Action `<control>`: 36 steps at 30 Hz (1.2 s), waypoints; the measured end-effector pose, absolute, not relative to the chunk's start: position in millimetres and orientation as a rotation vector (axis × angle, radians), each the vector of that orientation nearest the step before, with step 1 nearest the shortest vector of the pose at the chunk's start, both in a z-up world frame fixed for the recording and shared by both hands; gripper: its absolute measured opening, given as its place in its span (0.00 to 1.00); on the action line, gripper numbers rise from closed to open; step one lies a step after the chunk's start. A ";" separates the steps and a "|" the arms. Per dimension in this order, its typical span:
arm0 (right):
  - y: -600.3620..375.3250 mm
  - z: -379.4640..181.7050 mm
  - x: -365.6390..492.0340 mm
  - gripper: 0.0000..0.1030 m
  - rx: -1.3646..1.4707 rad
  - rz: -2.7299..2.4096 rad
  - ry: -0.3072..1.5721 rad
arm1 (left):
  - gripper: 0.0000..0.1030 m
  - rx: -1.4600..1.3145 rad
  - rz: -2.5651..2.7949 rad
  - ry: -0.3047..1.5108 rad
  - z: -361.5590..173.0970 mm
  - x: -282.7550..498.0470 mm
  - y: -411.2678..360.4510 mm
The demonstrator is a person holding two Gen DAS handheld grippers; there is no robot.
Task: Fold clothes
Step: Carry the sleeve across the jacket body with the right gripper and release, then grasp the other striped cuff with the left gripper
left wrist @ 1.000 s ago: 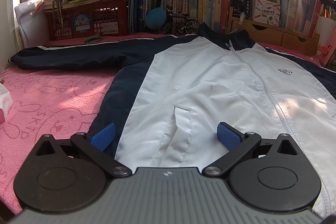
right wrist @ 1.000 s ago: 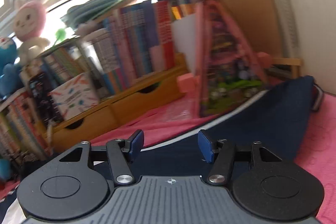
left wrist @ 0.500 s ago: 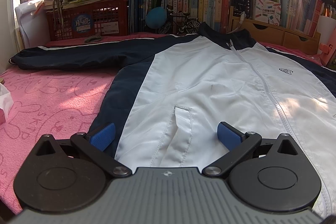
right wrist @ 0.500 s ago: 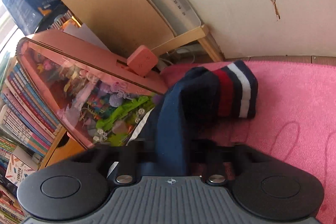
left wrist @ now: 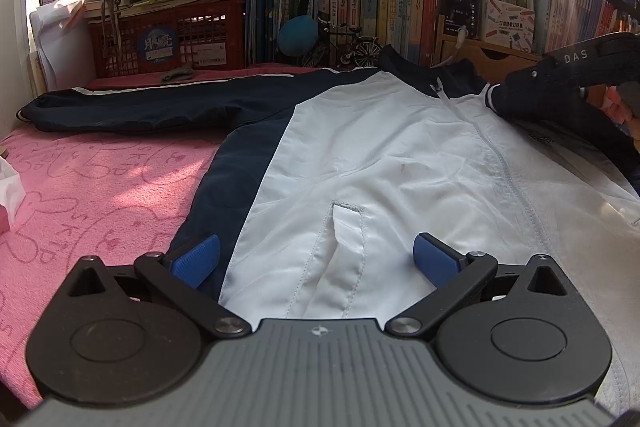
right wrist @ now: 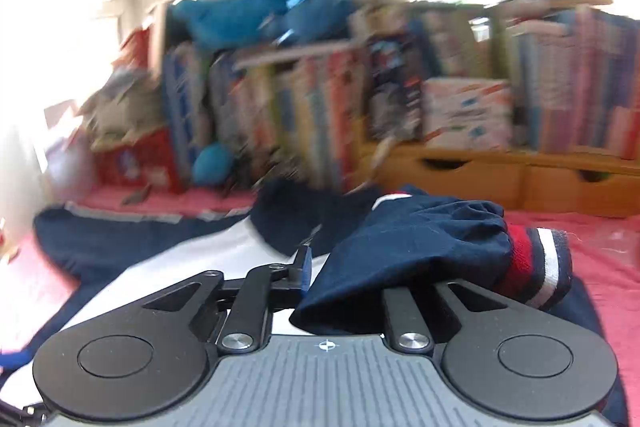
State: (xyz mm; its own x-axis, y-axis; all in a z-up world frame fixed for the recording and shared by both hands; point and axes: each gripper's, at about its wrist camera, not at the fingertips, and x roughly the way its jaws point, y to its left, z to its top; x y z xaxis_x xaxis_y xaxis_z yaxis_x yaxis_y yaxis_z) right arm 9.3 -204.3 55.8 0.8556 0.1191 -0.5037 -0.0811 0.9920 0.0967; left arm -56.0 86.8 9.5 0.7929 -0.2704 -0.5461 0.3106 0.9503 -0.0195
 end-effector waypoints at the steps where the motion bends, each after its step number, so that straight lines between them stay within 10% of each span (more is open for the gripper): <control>1: -186.5 48.7 15.0 0.44 0.053 0.144 0.573 | 1.00 0.070 -0.315 0.575 9.7 -56.1 87.2; 9: -173.5 37.9 -26.9 0.83 0.100 0.218 0.640 | 1.00 0.024 -0.337 0.588 17.1 -55.1 90.8; 20: -287.4 35.4 -122.5 0.87 0.478 -0.142 0.485 | 1.00 0.145 -0.729 0.413 82.5 -21.0 -33.1; 28: -310.2 26.1 -162.0 0.88 0.548 -0.219 0.444 | 0.98 0.348 -0.647 0.493 24.8 20.1 -161.4; 36: -327.1 22.8 -186.5 0.91 0.528 -0.269 0.422 | 0.97 0.018 -0.322 0.611 30.7 93.8 -39.5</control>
State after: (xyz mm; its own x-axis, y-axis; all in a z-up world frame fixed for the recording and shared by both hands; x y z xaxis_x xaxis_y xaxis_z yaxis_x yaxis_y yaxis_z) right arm -186.5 -327.1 22.8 0.8802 -0.1393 -0.4537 0.3526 0.8318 0.4287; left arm 93.8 -39.5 30.7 0.7707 -0.2918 -0.5665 0.3025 0.9500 -0.0779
